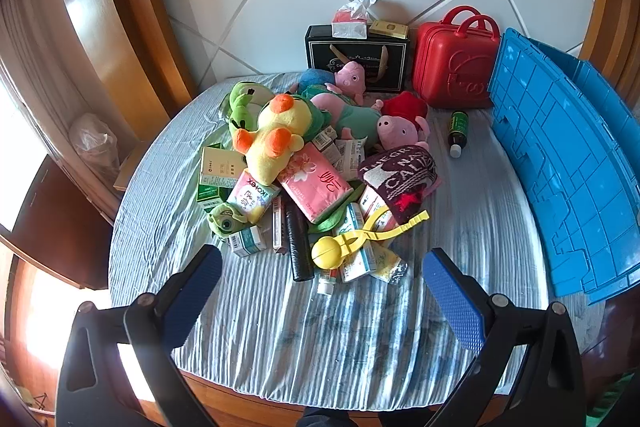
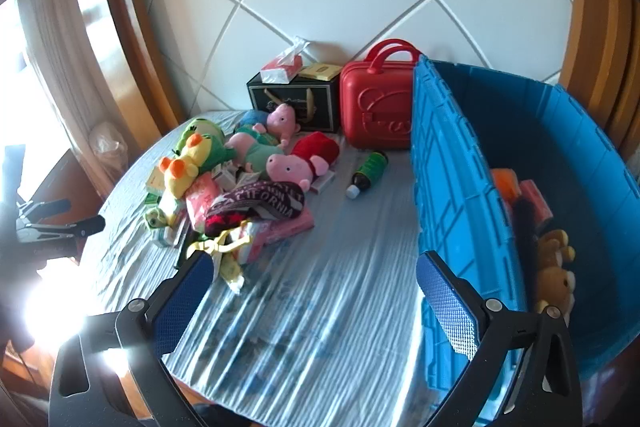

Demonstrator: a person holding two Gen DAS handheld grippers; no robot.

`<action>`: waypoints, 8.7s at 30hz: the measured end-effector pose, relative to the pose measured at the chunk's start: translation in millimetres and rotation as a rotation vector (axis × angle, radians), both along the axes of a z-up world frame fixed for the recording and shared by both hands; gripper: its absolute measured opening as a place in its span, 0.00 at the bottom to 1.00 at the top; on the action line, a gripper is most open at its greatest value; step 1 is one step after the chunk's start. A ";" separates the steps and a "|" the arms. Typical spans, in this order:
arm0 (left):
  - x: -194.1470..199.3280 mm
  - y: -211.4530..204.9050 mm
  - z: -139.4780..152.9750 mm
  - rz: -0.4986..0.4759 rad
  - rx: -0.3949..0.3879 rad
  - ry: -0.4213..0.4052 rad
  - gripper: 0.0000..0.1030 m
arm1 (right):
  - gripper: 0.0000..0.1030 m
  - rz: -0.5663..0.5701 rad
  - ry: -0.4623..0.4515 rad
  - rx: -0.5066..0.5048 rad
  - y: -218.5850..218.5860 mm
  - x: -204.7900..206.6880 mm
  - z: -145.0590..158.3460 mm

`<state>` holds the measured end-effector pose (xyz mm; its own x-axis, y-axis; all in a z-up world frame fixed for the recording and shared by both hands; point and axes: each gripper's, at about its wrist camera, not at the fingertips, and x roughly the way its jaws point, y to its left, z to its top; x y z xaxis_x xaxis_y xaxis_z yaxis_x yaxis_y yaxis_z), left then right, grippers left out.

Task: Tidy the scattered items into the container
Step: 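Move both grippers toward the pile of items on the bed, then grasp the pink Kotex pack with the left gripper while the right gripper grasps the yellow snowball clip, then carry the Kotex pack and yellow clip with both grippers over the blue bin, then open both grippers to drop the pack and clip into the blue bin, then move both grippers back to the pile on the bed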

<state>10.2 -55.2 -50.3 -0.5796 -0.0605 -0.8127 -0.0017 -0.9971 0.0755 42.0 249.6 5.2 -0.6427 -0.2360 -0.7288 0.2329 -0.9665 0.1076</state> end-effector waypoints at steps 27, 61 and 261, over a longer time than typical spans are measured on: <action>-112.0 -159.0 -157.0 -0.145 -0.043 -0.090 1.00 | 1.00 -0.037 -0.225 0.015 -195.2 -52.8 -159.3; -225.9 -154.8 -260.4 -0.333 -0.037 -0.105 0.61 | 0.50 -0.276 -0.256 -0.067 -241.5 -146.6 -269.3; -99.0 313.1 60.1 -0.552 0.051 0.250 1.00 | 0.99 -0.311 0.166 -0.168 194.1 -33.0 39.5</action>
<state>-88.7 257.9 9.9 -0.6878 0.3389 -0.6419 -0.5082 -0.8562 0.0926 8.9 443.8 44.7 -0.8084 -0.1183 -0.5766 -0.0409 -0.9659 0.2555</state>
